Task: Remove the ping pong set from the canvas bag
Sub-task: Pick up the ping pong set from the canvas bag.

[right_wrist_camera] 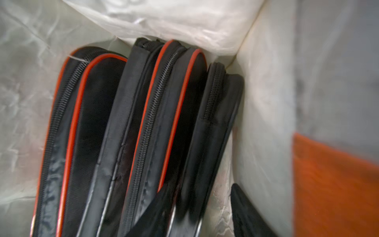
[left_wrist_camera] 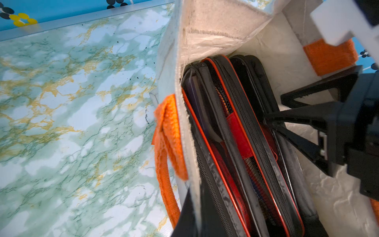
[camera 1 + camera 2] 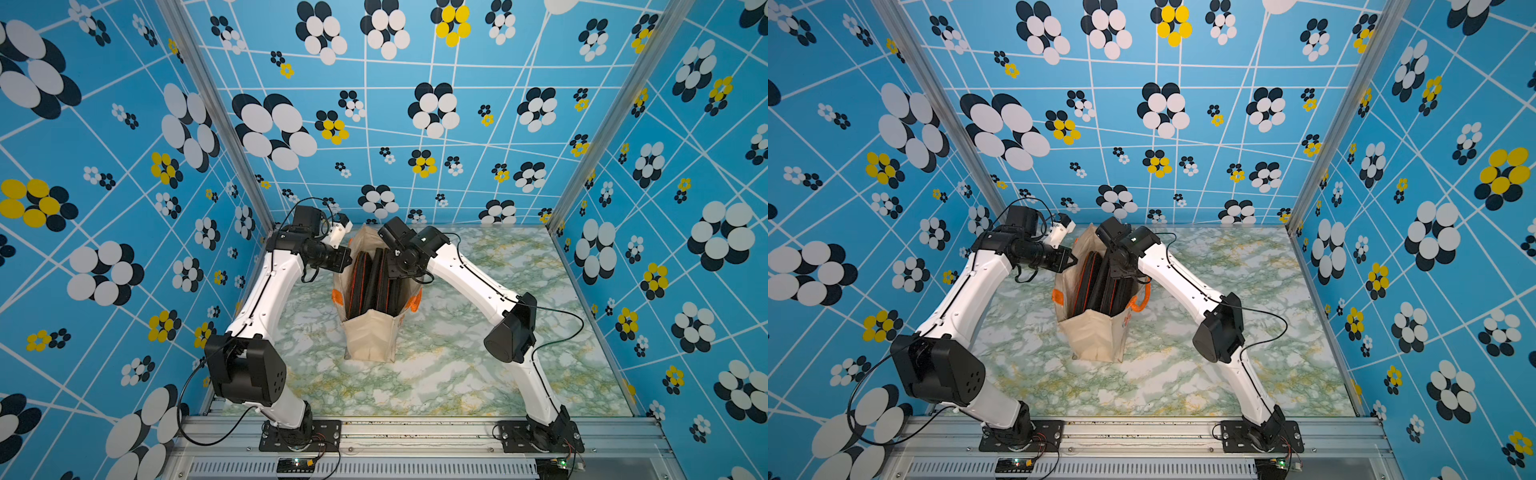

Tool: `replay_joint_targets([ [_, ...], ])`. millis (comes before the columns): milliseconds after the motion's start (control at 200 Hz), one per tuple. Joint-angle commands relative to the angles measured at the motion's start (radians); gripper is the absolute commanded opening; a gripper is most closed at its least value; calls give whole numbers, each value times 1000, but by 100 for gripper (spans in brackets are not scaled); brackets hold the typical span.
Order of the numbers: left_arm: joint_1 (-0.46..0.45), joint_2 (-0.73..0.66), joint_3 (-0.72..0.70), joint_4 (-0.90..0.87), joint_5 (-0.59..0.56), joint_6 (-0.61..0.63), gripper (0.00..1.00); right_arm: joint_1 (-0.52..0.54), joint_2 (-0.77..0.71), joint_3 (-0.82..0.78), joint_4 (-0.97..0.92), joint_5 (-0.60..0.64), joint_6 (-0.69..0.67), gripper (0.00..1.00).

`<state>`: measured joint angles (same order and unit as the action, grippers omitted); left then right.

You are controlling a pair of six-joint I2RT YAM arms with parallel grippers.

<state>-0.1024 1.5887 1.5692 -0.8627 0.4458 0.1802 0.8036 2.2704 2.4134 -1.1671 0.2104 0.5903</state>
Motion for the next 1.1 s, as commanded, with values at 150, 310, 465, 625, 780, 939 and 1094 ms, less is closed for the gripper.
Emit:
replay_joint_targets([
  [150,-10,-53,-18,19,19,7,0,-1,61,47,-15,-26,23,45],
  [310,-10,-56,-22,32,10,2,0,-1,82,44,-22,-48,26,32],
  [465,-7,-49,-32,53,-24,-11,0,3,128,65,-17,-98,23,35],
  [625,1,-25,-19,47,-45,-23,0,20,180,147,-36,-112,7,28],
  [780,14,-22,-4,50,-39,-38,0,32,154,205,-29,-72,0,5],
  [939,22,-22,2,57,-41,-54,0,41,99,256,-29,-21,-12,0],
  [1094,32,-16,8,62,-55,-74,0,59,38,277,1,7,-37,0],
])
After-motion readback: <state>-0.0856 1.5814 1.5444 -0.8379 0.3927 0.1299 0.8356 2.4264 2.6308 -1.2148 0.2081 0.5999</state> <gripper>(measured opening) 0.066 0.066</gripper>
